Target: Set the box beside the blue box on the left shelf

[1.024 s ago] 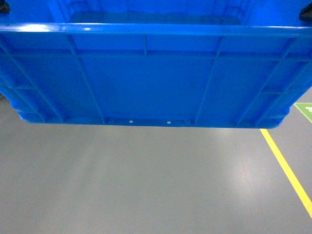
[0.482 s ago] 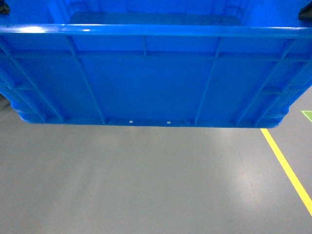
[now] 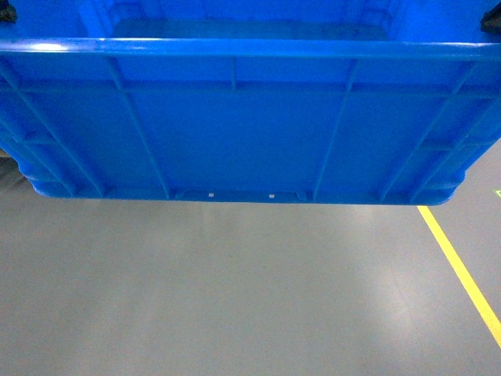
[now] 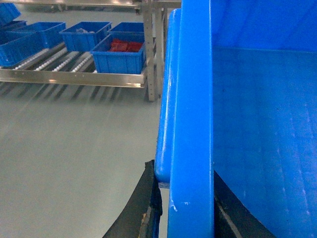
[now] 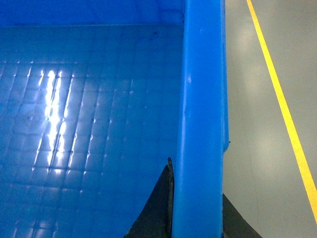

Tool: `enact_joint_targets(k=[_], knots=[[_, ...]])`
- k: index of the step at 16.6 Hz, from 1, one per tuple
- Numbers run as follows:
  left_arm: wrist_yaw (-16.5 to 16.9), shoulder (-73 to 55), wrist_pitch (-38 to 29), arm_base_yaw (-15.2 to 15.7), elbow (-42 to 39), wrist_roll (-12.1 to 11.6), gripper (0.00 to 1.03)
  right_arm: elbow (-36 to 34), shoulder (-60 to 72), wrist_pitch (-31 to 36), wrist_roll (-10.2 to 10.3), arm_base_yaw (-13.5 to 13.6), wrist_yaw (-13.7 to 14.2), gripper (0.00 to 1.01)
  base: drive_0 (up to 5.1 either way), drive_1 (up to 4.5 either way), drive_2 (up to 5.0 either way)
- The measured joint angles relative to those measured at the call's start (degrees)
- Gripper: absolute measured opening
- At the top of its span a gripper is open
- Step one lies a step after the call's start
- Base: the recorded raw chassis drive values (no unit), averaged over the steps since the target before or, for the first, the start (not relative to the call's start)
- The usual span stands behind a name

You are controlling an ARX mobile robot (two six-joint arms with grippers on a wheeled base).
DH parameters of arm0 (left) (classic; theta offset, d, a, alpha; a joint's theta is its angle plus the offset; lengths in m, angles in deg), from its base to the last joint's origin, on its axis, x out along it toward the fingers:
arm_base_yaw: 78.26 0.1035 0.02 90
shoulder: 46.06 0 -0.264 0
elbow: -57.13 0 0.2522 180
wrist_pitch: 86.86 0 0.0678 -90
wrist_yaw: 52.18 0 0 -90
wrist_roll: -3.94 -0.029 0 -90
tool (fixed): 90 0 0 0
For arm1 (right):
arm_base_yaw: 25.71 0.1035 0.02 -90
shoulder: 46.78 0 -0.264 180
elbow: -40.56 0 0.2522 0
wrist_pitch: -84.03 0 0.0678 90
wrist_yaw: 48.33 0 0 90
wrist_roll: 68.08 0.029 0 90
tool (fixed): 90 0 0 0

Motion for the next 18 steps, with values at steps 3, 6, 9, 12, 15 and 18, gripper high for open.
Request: enact_joint_targets(k=[3,6,9,12,15,18], knots=[[0.0,0.0,0.0,0.0,0.0,0.0,0.16,0.0,0.0,-0.1,0.1,0.0,0.0,0.07,0.1,4.39,-4.3],[0.0,0.0,0.2,0.0,0.0,0.0,0.16,0.0,0.0,-0.2,0.1,0.0,0.0,0.07,0.0,4.38,-4.3],[0.0,0.0,0.0,0.0,0.0,0.0,0.16,0.0,0.0,0.1,0.1,0.0,0.0,0.07,-0.1,4.22,-4.4],[0.0,0.0,0.2,0.0,0.0,0.0,0.16,0.0,0.0,-0.1,0.1,0.1,0.0,0.07,-0.1,4.2,-4.5],[0.1,-0.1,0.1,0.0,0.0,0.0,0.16,0.0,0.0,-0.1,0.1,0.1,0.0,0.07,0.0,4.35,-4.3],[0.0,-0.1,0.1,0.0,0.0,0.0,0.16,0.0,0.0,-0.1,0.1,0.1,0.0,0.07,0.0,4.35,-4.3]])
